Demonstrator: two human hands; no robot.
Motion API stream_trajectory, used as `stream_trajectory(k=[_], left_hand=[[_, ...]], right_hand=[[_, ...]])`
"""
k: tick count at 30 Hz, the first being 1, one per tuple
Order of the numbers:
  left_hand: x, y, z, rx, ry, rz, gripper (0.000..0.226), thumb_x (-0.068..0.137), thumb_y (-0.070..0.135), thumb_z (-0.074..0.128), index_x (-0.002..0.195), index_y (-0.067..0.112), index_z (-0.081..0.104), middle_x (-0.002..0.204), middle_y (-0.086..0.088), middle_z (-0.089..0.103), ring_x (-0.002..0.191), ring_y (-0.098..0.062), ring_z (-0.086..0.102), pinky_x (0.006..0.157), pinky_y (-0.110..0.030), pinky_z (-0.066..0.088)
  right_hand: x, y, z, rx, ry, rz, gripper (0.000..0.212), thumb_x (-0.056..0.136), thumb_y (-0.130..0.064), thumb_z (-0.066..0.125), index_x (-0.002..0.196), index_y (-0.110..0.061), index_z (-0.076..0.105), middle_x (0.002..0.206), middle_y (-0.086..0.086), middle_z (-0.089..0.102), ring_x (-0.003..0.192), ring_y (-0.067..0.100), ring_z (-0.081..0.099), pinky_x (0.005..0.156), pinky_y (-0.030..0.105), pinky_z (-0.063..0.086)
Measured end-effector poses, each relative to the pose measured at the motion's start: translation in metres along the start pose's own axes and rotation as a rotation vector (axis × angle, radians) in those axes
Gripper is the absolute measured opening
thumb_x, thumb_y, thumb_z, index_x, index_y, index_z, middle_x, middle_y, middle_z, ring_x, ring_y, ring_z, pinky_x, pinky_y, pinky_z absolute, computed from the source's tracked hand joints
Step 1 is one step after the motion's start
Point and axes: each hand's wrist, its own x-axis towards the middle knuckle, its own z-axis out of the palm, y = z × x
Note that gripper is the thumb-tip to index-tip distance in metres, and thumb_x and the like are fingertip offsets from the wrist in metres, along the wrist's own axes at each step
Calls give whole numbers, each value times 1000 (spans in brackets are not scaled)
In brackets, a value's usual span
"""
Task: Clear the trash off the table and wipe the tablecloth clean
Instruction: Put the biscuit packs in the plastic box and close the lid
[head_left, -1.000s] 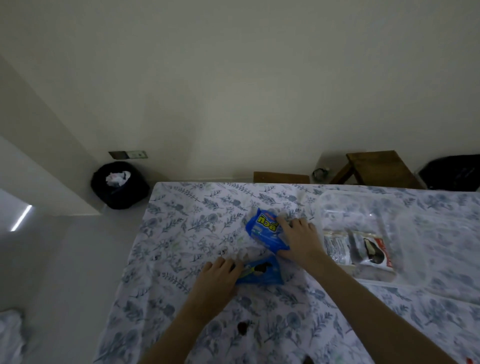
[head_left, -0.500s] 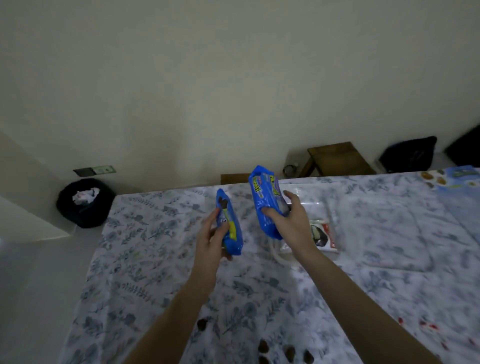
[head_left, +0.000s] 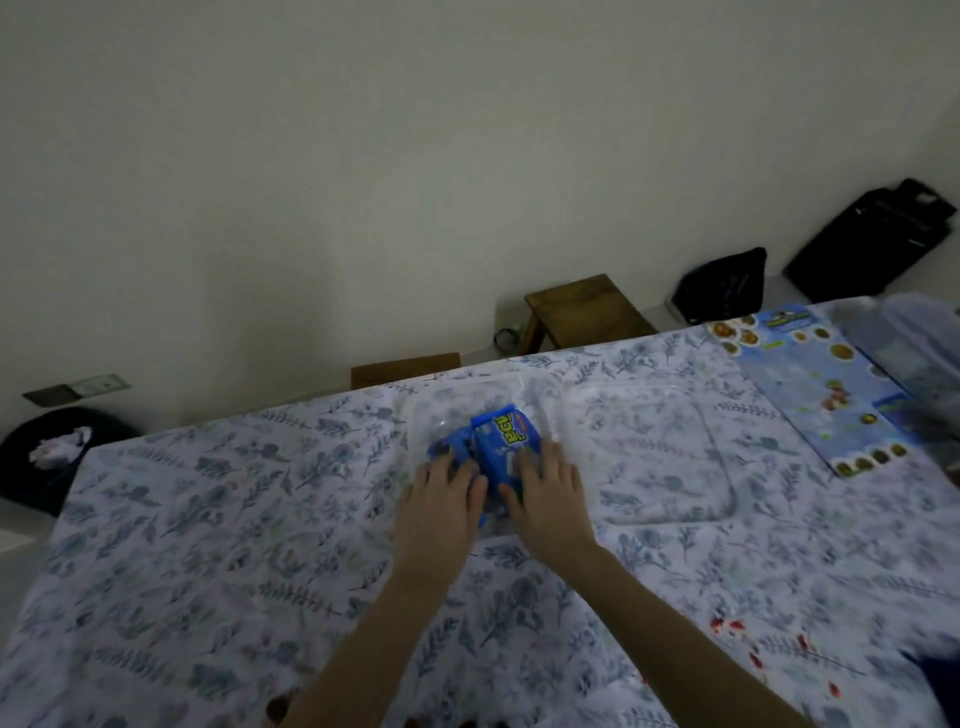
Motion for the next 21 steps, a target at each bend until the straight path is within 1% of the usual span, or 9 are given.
stream_trajectory(k=[2,4,6,8,11,14,16,18,21], left_hand=[[0,0,9,141,-96,9,56,99,45,16,132,18,53,145,-7,47,128,-27,49,101,-40,47],[-1,0,15,113,-192,-5,70,101,45,5,128,12,60,142,-10,51,130,-27,51,103,-42,47],[-2,-1,17,82,-218,-1,86,94,54,-12,138,11,49,150,-10,39,138,-24,40,110,-41,38],[-1,-3,19,25,-248,16,101,77,65,-29,151,17,20,161,-5,9,149,-21,10,121,-41,17],[-2,-4,15,-20,-228,14,100,73,70,-29,153,21,5,162,-1,-6,148,-17,-10,123,-39,7],[-9,-6,17,-26,-198,66,94,81,69,-20,152,18,15,161,-2,3,147,-14,-7,123,-37,4],[-13,-8,18,-44,-191,91,93,84,69,-17,151,16,20,161,-3,10,148,-17,1,120,-34,1],[-13,-9,16,-69,-191,93,94,83,69,-16,151,16,21,161,-4,10,148,-16,-1,119,-32,-1],[-15,-10,11,-87,-213,92,98,79,71,-20,152,17,14,162,-4,2,144,-11,-12,119,-29,-4]], right_hand=[[-8,7,1,-58,-64,-102,96,78,-71,-18,151,-13,6,160,14,-4,147,30,-7,118,46,1],[-7,16,1,-31,-108,-155,112,64,-76,-28,151,-14,2,160,11,-5,147,27,-8,119,45,-2],[-6,21,-8,258,-92,-187,92,81,-74,2,150,-14,12,158,6,14,146,24,12,120,44,14],[-11,30,-27,555,109,-177,55,95,-47,42,139,-16,37,138,-3,43,127,15,42,105,34,39],[-21,67,-41,464,413,-41,30,90,-21,50,119,-12,52,113,-2,50,107,18,50,88,28,41],[-25,99,-27,166,195,21,46,83,-46,44,104,-8,60,116,11,53,105,30,52,86,38,43],[-24,109,-20,141,97,15,58,81,-55,33,97,-8,63,120,14,54,109,32,51,88,40,42],[-22,114,-21,113,57,-30,54,82,-50,36,101,-7,63,120,14,55,108,32,52,87,40,43],[-22,118,-17,-58,26,-109,35,78,-34,62,98,-5,61,118,18,57,104,36,57,83,44,50]])
